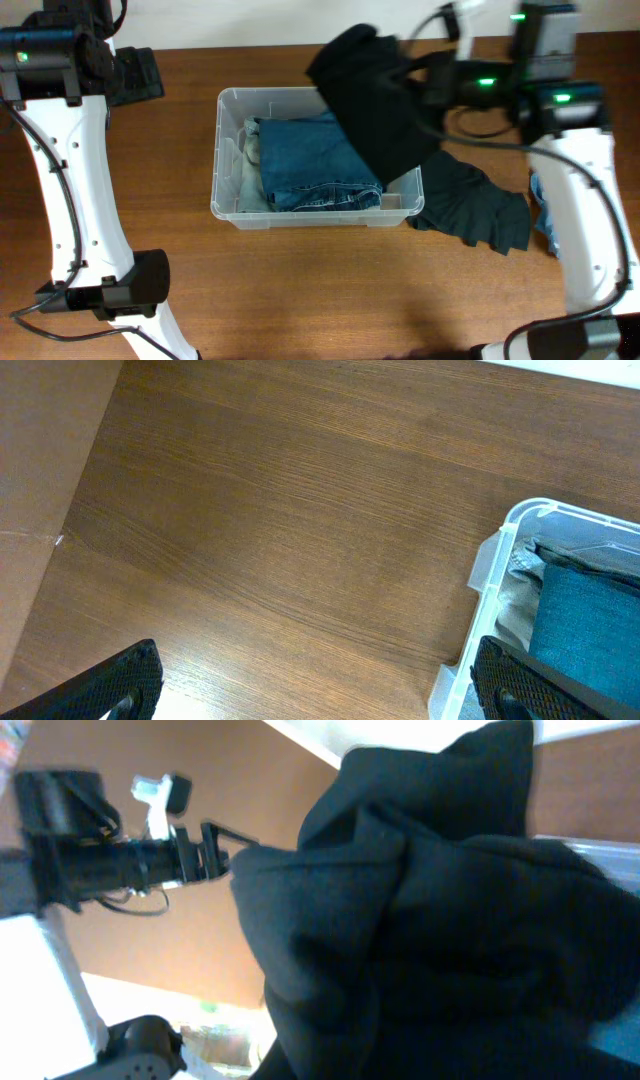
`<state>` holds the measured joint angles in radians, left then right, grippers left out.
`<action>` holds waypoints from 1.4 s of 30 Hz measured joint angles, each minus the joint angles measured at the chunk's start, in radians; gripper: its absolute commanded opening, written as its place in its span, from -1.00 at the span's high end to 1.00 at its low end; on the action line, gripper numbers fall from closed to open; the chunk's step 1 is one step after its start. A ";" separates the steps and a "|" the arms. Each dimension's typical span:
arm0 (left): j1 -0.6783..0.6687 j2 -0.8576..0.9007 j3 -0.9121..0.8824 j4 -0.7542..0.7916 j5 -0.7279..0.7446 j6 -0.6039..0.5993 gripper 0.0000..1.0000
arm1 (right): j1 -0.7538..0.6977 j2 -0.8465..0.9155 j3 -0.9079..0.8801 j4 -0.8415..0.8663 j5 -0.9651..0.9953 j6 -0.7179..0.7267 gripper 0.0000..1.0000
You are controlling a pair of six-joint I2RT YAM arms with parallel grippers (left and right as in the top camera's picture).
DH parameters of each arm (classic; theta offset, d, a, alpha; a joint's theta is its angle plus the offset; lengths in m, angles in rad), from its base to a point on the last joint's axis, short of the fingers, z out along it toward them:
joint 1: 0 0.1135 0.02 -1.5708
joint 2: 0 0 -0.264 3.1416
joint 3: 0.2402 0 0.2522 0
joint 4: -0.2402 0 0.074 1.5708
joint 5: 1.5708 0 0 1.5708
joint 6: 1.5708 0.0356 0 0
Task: Pack container
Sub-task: 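Lower the black garment into the container's left side and release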
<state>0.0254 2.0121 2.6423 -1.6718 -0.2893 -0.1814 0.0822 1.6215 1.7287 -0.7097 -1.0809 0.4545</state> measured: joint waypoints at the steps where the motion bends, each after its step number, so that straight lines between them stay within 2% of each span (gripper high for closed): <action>1: 0.000 0.000 0.000 0.000 0.000 0.000 -0.99 | 0.044 0.001 0.000 0.017 0.032 0.029 0.92; 7: 0.000 0.000 0.000 0.000 0.000 0.000 -0.99 | 0.287 0.029 0.000 0.121 0.291 0.230 0.92; 14: 0.000 0.000 0.000 0.000 0.000 0.000 -0.99 | 0.353 0.084 -0.004 0.148 0.515 0.407 0.92; 19: 0.000 0.000 0.000 0.000 0.000 0.000 -0.99 | 0.355 0.145 -0.053 0.248 0.571 0.516 0.92; 26: 0.000 0.000 0.000 0.000 0.000 0.000 -0.99 | 0.402 0.275 -0.210 0.552 0.566 0.729 0.92; 32: 0.000 0.000 0.000 0.000 0.000 0.000 -0.99 | 0.439 0.314 -0.292 0.616 0.565 0.888 0.92; 38: 0.000 0.000 0.000 0.000 0.000 0.000 -0.99 | 0.435 0.315 -0.327 0.600 0.589 0.893 0.92; 42: 0.000 0.000 0.000 0.000 0.000 0.000 -0.99 | 0.420 0.314 -0.327 0.478 0.647 0.841 0.92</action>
<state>0.0254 2.0121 2.6423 -1.6718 -0.2897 -0.1814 0.5022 1.9358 1.4017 -0.2321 -0.4339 1.2957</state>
